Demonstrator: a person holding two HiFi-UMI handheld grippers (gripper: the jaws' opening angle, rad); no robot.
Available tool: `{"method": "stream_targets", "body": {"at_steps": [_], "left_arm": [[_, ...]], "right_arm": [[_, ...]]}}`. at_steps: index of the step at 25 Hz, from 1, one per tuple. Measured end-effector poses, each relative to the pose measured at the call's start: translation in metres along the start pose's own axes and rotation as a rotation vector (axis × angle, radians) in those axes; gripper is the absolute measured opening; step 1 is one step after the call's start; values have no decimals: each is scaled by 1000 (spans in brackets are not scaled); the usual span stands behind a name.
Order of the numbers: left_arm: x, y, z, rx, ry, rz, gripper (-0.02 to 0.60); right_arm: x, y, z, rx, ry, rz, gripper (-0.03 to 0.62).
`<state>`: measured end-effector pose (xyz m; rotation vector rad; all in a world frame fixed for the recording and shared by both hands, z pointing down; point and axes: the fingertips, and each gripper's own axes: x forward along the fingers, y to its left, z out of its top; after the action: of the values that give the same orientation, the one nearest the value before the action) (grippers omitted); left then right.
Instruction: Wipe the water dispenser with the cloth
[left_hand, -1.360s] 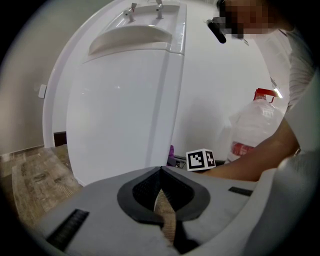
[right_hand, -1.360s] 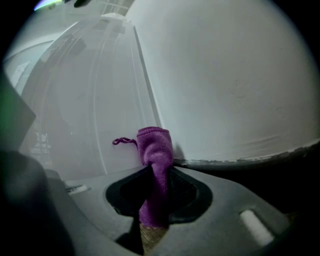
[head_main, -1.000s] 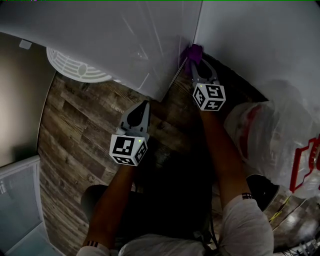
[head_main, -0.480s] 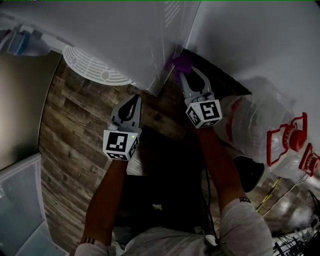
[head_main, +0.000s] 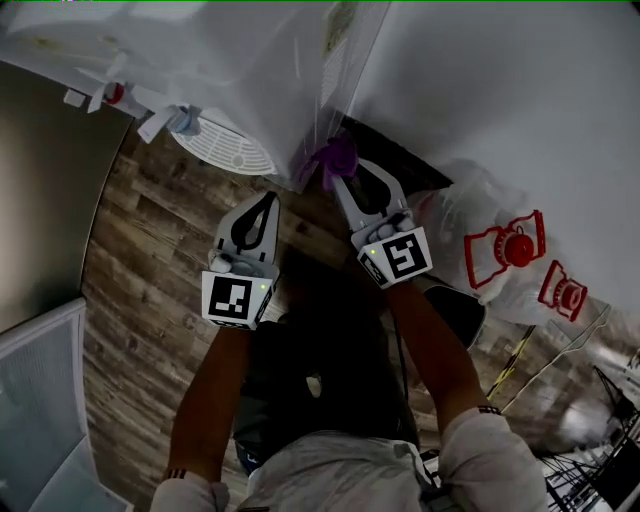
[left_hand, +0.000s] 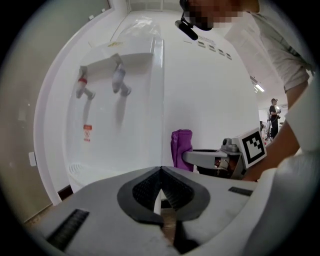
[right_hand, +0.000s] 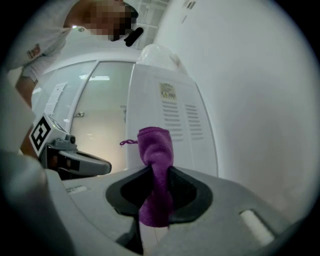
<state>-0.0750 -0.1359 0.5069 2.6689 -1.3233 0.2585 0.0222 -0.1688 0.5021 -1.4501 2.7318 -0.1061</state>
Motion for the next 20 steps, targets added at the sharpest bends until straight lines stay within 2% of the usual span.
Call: {"method": "stream_targets", "body": {"at_steps": [4, 12, 20], "left_arm": [[-25, -13, 69, 36, -19, -9, -2], [-64, -25, 182, 55, -55, 7, -2], [-97, -33, 312, 30, -167, 29, -2]], "right_arm": [[-12, 22, 75, -27, -7, 45, 92], [-25, 54, 196, -38, -28, 98, 92], [-23, 88, 318, -17, -65, 153, 92]]}}
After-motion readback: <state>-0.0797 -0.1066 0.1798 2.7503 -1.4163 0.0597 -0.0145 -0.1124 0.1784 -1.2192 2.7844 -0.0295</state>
